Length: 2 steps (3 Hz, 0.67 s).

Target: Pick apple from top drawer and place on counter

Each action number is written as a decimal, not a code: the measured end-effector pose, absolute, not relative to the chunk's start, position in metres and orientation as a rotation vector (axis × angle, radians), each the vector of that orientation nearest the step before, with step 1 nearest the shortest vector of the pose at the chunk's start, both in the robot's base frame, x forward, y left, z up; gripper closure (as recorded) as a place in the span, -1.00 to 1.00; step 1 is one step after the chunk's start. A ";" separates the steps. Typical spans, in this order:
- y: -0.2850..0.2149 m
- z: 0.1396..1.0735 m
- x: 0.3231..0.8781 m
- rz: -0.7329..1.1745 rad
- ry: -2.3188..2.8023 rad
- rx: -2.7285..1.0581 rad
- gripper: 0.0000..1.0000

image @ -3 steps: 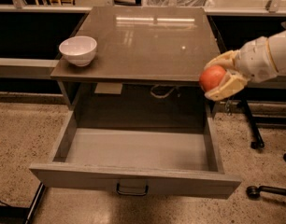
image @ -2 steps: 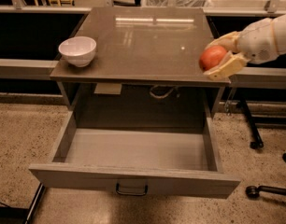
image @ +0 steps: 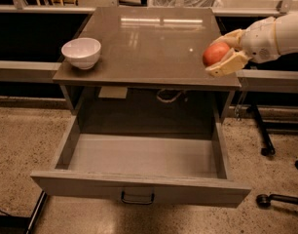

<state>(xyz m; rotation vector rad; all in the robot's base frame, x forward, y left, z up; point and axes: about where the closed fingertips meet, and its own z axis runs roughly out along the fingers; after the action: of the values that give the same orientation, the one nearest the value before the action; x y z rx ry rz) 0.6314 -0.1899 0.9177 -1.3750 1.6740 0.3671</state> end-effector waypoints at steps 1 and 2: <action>-0.191 0.913 0.676 0.319 1.719 -1.226 1.00; -0.191 0.903 0.723 0.258 1.798 -1.110 1.00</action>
Offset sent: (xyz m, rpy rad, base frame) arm 0.1482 -0.0082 -0.0270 0.0477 0.0238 -0.4266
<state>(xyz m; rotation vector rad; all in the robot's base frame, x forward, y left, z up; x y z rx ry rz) 0.7229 -0.1914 0.9031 -1.1104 1.7975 0.2579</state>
